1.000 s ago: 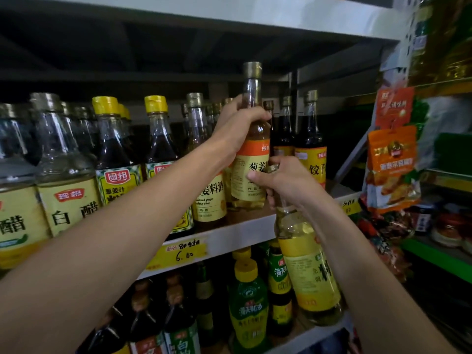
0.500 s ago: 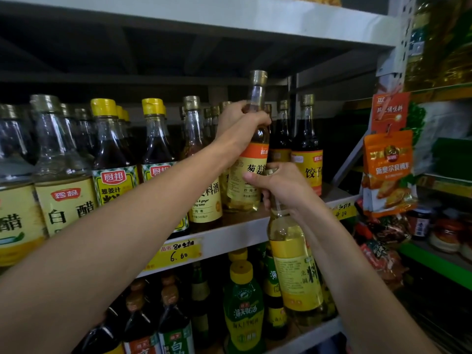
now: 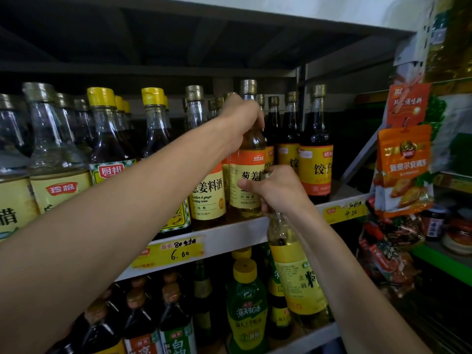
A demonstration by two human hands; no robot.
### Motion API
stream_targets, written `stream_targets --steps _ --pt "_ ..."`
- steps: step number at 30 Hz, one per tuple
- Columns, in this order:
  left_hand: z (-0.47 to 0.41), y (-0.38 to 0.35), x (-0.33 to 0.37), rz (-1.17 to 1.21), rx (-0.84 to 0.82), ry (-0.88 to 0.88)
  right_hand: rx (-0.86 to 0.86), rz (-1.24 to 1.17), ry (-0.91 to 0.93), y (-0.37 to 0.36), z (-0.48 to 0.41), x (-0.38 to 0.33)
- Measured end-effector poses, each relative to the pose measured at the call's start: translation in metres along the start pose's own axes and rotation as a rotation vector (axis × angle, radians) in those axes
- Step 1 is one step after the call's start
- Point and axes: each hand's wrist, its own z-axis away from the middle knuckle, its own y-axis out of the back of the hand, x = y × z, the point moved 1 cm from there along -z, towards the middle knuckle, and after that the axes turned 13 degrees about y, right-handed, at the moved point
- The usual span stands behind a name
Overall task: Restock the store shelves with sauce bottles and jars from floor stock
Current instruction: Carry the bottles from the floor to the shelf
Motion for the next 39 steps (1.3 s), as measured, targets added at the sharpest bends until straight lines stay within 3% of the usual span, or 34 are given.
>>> stream_targets --steps 7,9,15,20,25,27,30,31,33,35,37,39 --pt "-0.003 -0.001 -0.005 0.065 0.097 0.012 -0.013 0.091 -0.042 -0.008 0.006 -0.005" --pt "-0.003 -0.003 -0.008 0.053 0.128 -0.059 -0.023 0.101 -0.047 -0.009 0.006 -0.007" --pt "0.004 -0.005 -0.025 -0.082 0.280 -0.488 -0.050 0.150 -0.062 -0.008 0.004 -0.007" --pt "0.004 0.001 -0.028 -0.270 0.214 -0.537 -0.072 0.044 -0.039 -0.002 0.005 -0.006" --pt "0.009 -0.003 -0.033 -0.437 0.273 -0.561 0.093 -0.129 -0.043 0.008 0.013 -0.005" --pt "0.016 -0.003 -0.033 -0.604 0.425 -0.680 0.153 -0.139 -0.017 0.012 0.018 -0.007" --pt "0.038 0.009 -0.043 -0.735 0.539 -1.037 0.227 -0.209 0.031 0.020 0.027 -0.018" --pt "0.048 0.016 -0.052 -0.685 0.505 -1.097 0.248 -0.250 0.043 0.022 0.030 -0.024" --pt "0.067 0.034 -0.082 -0.526 0.332 -1.001 0.283 -0.332 0.062 0.022 0.037 -0.038" --pt "0.084 0.049 -0.114 -0.405 0.012 -0.699 0.291 -0.401 0.089 0.014 0.042 -0.058" --pt "0.101 0.060 -0.137 -0.180 -0.415 -0.404 0.281 -0.451 0.106 0.000 0.046 -0.082" --pt "0.115 0.071 -0.148 0.084 -0.644 -0.286 0.284 -0.449 0.106 -0.020 0.048 -0.108"
